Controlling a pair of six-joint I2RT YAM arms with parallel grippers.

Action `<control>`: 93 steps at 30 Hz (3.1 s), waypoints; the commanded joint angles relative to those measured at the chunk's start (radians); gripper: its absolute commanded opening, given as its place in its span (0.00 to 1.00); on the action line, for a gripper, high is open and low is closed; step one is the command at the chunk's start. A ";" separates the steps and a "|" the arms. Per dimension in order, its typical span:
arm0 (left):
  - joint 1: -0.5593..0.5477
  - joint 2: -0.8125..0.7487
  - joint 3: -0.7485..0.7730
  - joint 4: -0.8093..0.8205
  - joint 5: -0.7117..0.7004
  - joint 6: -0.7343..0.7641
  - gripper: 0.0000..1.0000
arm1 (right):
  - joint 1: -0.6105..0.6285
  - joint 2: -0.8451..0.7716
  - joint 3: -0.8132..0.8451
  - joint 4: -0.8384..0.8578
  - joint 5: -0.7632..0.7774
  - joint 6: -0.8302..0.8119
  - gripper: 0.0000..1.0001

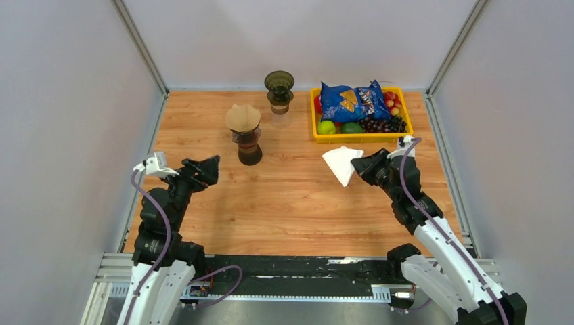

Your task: Place the coffee filter in the dripper

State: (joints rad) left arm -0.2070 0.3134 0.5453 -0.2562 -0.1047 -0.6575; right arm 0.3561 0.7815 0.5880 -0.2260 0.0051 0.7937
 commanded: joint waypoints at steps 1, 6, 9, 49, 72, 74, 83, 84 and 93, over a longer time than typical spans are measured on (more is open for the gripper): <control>0.005 -0.024 0.025 0.096 0.216 -0.062 1.00 | 0.027 -0.066 -0.035 0.168 0.068 0.246 0.10; -0.036 0.075 0.019 0.275 0.468 -0.092 1.00 | 0.063 -0.099 -0.050 0.210 0.090 0.344 0.12; -0.171 0.151 0.026 0.335 0.423 -0.065 1.00 | 0.101 -0.104 -0.057 0.255 0.115 0.381 0.11; -0.738 0.993 0.081 1.022 0.143 -0.115 0.60 | 0.406 0.000 -0.150 0.459 0.333 0.591 0.13; -0.676 0.866 0.103 0.694 0.261 0.267 0.00 | 0.409 -0.107 -0.101 0.215 0.360 0.155 0.86; -0.619 0.845 0.103 0.630 0.392 0.350 0.00 | 0.409 -0.130 -0.075 0.169 0.345 -0.060 0.99; -0.509 0.827 0.190 0.204 0.759 0.750 0.00 | 0.409 -0.086 0.015 0.067 0.248 -0.573 1.00; -0.508 0.816 0.193 0.183 0.782 0.781 0.00 | 0.409 -0.084 0.011 0.067 0.214 -0.602 1.00; -0.493 0.803 0.216 0.067 0.797 0.765 0.00 | 0.409 -0.060 -0.018 0.070 -0.043 -0.668 1.00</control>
State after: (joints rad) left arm -0.7059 1.1255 0.7254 -0.1314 0.6289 0.0715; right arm 0.7628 0.7219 0.5697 -0.1638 0.0944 0.1883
